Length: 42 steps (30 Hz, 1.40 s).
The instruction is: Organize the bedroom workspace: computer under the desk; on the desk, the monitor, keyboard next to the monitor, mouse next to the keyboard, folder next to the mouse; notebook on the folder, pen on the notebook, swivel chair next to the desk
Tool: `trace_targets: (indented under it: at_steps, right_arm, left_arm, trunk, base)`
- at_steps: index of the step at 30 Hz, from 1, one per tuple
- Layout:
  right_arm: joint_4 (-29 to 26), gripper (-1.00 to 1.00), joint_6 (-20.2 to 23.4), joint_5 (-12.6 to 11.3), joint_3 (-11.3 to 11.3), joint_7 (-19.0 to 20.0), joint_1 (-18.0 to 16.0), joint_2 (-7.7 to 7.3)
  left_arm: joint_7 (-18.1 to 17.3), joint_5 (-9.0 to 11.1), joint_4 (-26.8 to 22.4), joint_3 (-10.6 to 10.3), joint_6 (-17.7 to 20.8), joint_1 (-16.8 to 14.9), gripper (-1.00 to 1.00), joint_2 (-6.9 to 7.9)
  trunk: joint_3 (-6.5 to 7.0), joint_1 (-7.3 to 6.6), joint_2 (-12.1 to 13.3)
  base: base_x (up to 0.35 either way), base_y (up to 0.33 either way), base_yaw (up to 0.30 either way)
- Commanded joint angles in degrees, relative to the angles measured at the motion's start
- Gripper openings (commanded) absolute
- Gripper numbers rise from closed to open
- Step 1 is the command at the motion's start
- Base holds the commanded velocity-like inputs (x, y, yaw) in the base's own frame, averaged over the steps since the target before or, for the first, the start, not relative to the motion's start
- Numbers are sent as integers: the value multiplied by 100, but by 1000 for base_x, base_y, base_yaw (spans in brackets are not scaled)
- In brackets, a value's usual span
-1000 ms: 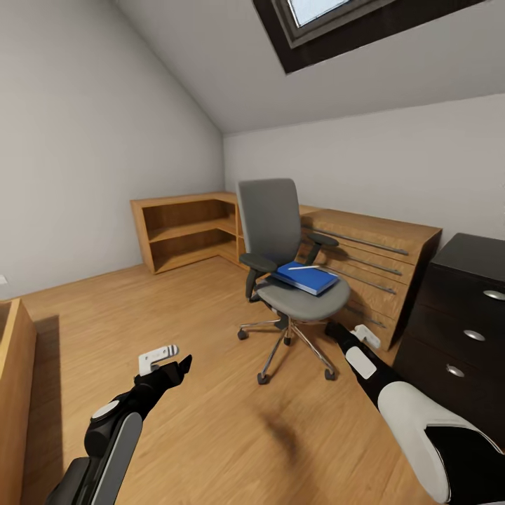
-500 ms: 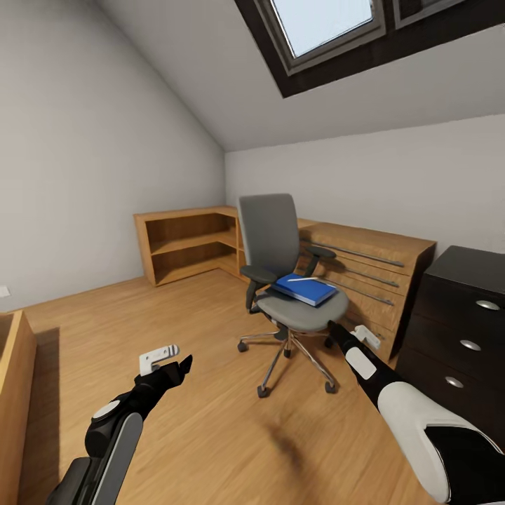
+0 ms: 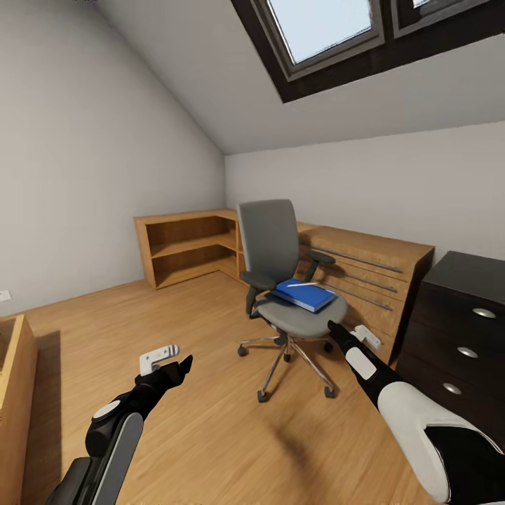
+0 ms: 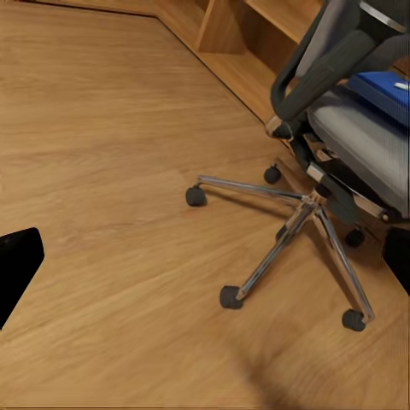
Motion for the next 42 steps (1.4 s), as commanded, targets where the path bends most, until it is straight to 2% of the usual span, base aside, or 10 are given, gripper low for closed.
trace_targets:
  at_steps: [1, 24, 42]
  right_arm:
    - [-3, 100, -10, -26, -1, -12, -2, 1]
    - [-3, 100, -12, -26, -1, -12, -2, 1]
    - [-3, 100, -18, -15, -1, -12, -2, 1]
  left_arm:
    - [51, 60, -7, -4, 21, -3, 100, 0]
    - [62, 60, -5, -4, 25, -3, 100, 0]
    - [69, 60, -2, -4, 25, -3, 100, 0]
  trunk:
    - [12, -26, 39]
    - [425, -531, 961]
    - [748, -926, 1683]
  base:
    - [-207, 0, 0]
    - [-312, 0, 0]
    - [-33, 0, 0]
